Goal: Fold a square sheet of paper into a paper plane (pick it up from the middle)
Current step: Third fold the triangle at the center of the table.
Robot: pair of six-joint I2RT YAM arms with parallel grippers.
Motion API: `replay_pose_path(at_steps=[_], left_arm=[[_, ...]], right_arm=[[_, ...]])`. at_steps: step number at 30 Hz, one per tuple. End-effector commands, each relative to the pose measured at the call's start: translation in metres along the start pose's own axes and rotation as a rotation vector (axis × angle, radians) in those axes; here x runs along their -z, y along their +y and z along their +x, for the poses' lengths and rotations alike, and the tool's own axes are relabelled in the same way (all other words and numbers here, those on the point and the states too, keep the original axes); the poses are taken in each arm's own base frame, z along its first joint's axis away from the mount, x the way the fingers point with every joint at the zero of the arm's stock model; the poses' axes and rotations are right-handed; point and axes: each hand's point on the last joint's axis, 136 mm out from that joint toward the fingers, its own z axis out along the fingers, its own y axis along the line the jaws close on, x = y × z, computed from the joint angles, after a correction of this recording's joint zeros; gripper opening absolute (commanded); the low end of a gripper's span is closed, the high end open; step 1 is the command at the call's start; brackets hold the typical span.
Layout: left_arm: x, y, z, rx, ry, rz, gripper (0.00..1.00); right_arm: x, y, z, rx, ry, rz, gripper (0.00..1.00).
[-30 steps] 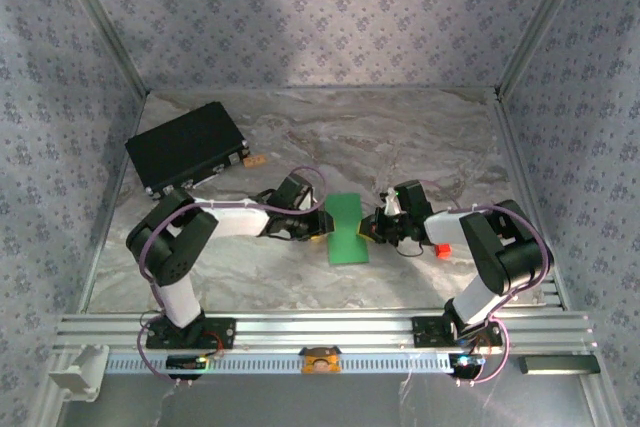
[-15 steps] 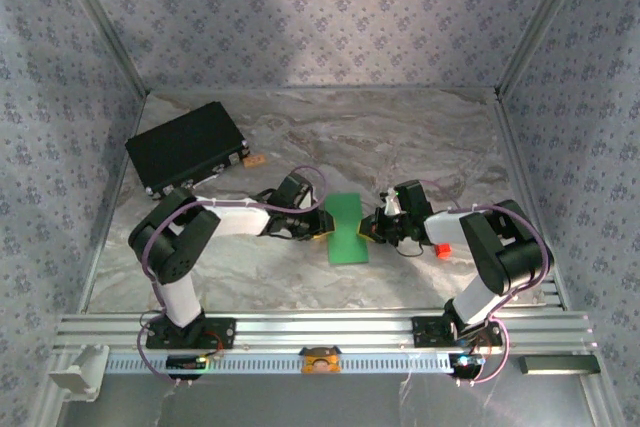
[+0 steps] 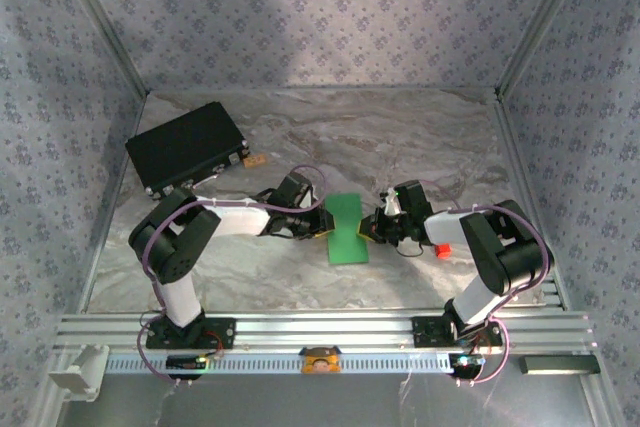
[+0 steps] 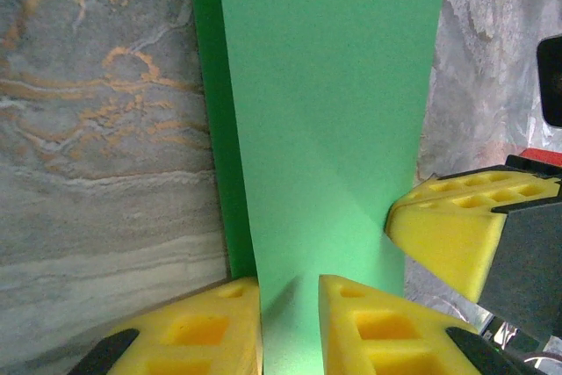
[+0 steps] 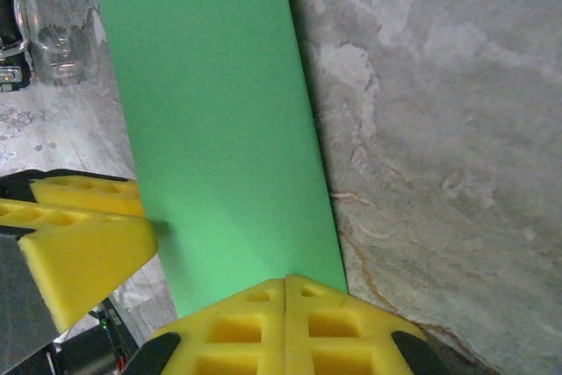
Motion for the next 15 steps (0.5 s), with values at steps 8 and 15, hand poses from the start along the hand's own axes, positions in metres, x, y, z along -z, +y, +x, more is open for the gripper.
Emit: replay_pose_path(at_steps=[8, 15], left_arm=[[0.003, -0.006, -0.001, -0.009, -0.014, 0.02, 0.06], [0.01, -0.006, -0.001, 0.002, -0.015, 0.026, 0.03]], right_arm=[[0.003, -0.018, 0.008, -0.054, -0.003, 0.063, 0.08], [0.019, 0.001, 0.002, 0.031, -0.075, 0.044, 0.24]])
